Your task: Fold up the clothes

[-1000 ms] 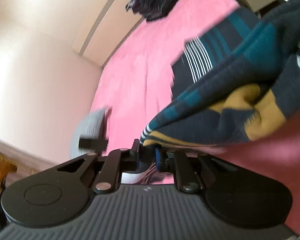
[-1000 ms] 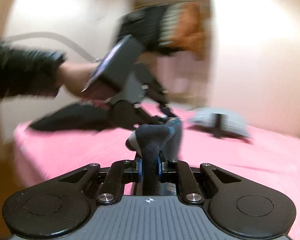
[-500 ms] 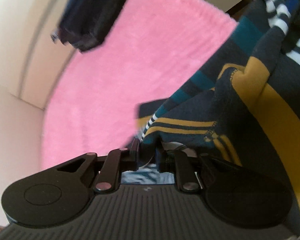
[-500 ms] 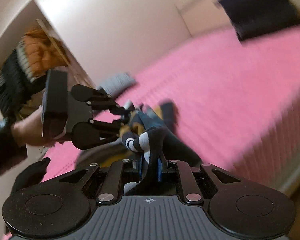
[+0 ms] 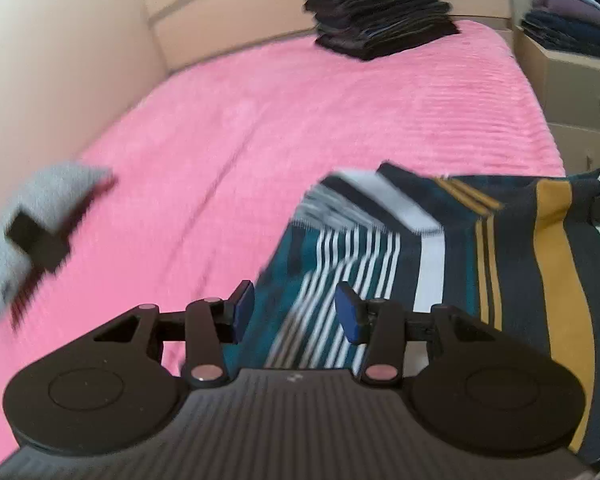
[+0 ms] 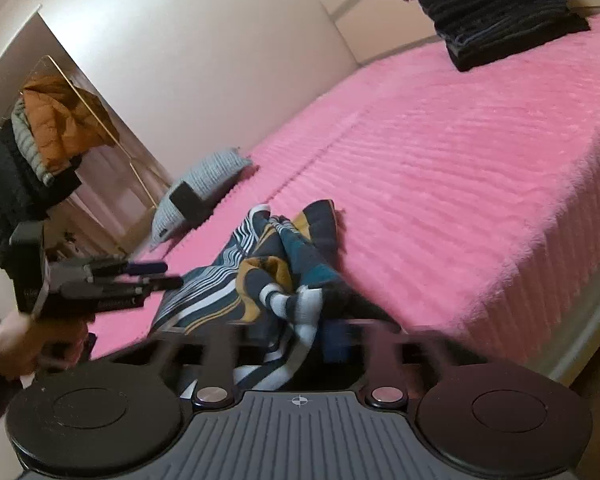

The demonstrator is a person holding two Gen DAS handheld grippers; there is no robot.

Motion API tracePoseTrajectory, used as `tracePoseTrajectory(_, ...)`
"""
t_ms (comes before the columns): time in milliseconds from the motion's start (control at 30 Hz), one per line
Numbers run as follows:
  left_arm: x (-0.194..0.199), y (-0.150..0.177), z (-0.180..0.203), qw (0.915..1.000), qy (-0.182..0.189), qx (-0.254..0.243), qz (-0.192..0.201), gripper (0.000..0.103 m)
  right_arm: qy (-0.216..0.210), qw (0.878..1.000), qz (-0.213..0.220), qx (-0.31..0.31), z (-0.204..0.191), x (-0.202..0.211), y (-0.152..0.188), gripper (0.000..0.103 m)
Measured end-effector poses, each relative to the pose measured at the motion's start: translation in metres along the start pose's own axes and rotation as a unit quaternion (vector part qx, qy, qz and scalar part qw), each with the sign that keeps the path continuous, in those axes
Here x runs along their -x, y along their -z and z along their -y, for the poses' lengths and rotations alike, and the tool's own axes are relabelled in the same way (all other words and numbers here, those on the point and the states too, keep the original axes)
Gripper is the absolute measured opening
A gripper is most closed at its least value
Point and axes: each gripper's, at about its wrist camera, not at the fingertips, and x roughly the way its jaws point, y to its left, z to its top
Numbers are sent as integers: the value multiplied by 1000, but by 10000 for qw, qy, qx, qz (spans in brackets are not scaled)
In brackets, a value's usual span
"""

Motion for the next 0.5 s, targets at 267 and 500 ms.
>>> tracePoseTrajectory(267, -12, 17, 11, 9997, -13, 222, -85, 39, 115, 9990, -83, -419, 29, 10, 22, 13)
tracePoseTrajectory(500, 0, 13, 5, 9982, 94, 560, 172, 36, 122, 9997, 131, -143, 19, 11, 6, 12)
